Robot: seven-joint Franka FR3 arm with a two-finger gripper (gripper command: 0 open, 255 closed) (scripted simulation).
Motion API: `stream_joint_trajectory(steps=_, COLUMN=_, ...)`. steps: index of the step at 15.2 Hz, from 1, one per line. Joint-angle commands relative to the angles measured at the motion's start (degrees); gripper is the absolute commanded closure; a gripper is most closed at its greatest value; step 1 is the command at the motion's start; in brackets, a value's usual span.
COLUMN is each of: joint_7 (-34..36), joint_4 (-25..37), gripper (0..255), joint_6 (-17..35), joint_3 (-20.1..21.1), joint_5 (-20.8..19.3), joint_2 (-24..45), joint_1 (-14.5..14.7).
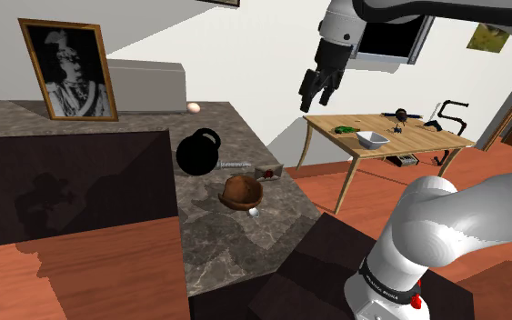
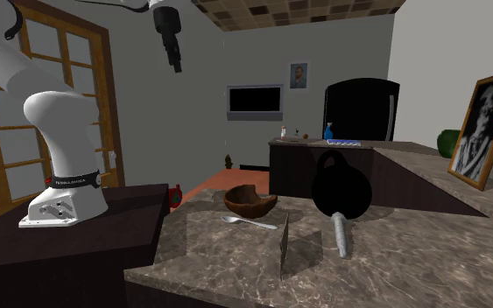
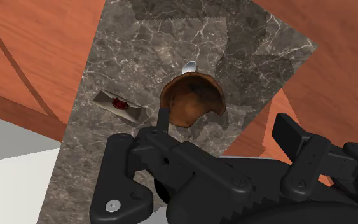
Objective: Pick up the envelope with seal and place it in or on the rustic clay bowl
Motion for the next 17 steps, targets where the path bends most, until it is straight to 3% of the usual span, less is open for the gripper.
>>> stream_joint_trajectory(steps=1, joint_7=0.0, joint_4=0.0, gripper=0, joint_6=0.0, joint_3=0.0, joint_5=0.0, joint_2=0.0, joint_1=0.0)
stream_joint_trajectory(steps=9, joint_7=-17.5, joint_4=-7.1, gripper=0, joint_6=11.4, joint_3=-11.3, joint_5=-5.3, joint_2=4.3, joint_1=1.3)
stream_joint_trajectory(steps=17, joint_7=-35.6, joint_4=-7.7, gripper=0, joint_6=23.6, joint_3=-23.2, joint_5=-7.8, joint_2=16.0, joint_1=4.1)
